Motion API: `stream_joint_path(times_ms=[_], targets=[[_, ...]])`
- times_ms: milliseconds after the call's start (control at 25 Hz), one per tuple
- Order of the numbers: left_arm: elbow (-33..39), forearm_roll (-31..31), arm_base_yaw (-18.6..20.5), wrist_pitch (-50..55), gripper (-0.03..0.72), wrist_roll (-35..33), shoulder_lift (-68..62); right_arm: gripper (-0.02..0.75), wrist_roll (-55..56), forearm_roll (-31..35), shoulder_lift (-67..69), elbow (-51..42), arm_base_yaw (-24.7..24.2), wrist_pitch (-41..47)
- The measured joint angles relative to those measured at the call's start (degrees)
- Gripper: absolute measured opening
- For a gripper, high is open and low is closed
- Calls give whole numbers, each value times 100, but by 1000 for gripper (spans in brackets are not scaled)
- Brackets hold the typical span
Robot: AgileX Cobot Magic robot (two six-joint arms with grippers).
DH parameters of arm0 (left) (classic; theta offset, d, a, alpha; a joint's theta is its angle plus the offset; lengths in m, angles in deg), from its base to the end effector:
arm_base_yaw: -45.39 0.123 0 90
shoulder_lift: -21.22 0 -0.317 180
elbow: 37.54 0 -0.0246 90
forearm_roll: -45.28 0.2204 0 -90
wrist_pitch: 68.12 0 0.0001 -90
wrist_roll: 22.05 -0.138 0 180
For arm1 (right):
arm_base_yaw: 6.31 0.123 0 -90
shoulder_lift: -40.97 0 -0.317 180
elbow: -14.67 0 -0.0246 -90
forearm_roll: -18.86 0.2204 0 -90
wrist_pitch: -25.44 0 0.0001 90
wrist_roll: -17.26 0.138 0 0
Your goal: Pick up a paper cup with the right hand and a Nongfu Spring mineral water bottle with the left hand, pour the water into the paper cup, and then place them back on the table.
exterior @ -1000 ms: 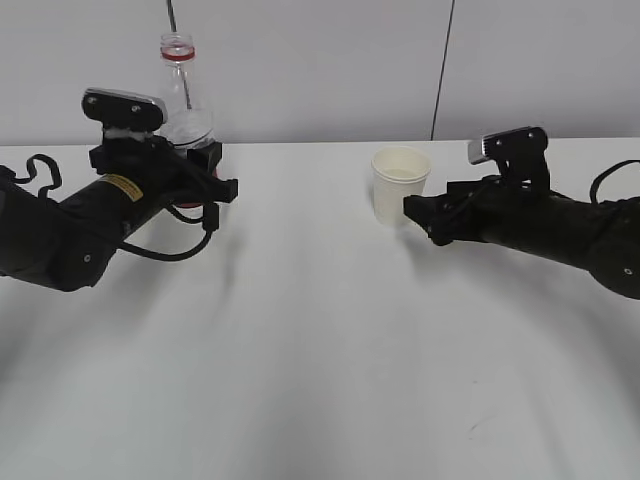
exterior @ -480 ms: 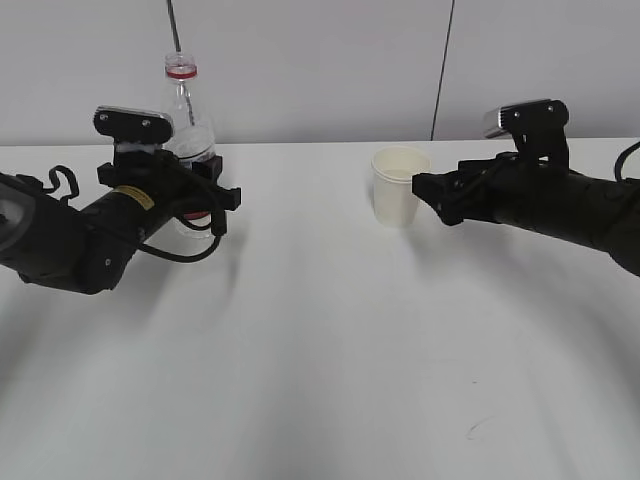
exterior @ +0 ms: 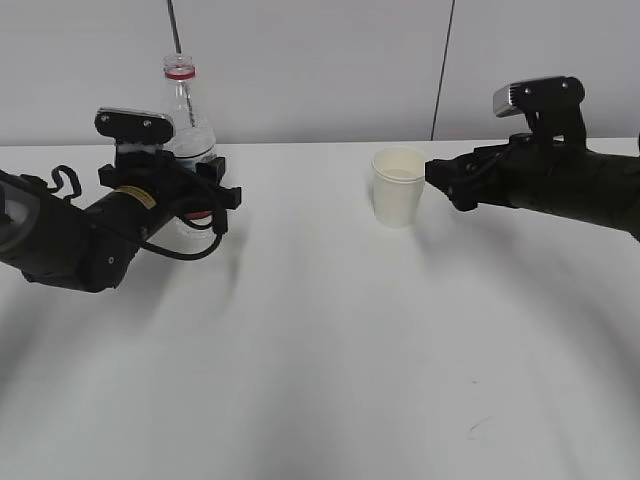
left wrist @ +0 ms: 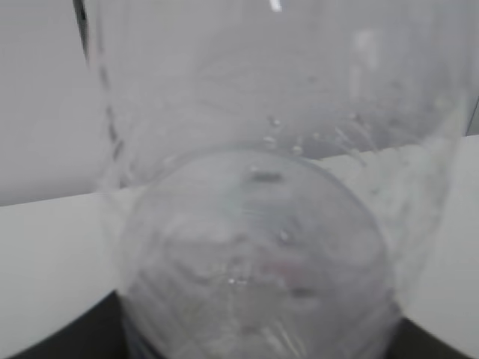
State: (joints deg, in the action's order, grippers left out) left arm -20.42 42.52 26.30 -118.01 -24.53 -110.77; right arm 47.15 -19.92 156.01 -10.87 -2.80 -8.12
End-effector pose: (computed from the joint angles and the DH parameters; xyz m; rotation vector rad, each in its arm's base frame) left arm 0.4576 -0.1530 0.1598 0.2716 1.7151 -0.2043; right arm 0.4084 0.0729 0.2044 -0.3557 1.9332 0.3442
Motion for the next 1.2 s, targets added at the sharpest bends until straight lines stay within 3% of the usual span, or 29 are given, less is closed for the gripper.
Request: stream_joint_path(times_ms=[160,280,1200], targets=[[0,-41,-6,72,481,0,0,586,0,0,-246,0,0,438],[0,-47,-6,251,538,0,0,586,8,0,-366,-4,0,680],[47,-19,-46,1360,558,-115,760,585,209,0,-908,-4,0,1684]])
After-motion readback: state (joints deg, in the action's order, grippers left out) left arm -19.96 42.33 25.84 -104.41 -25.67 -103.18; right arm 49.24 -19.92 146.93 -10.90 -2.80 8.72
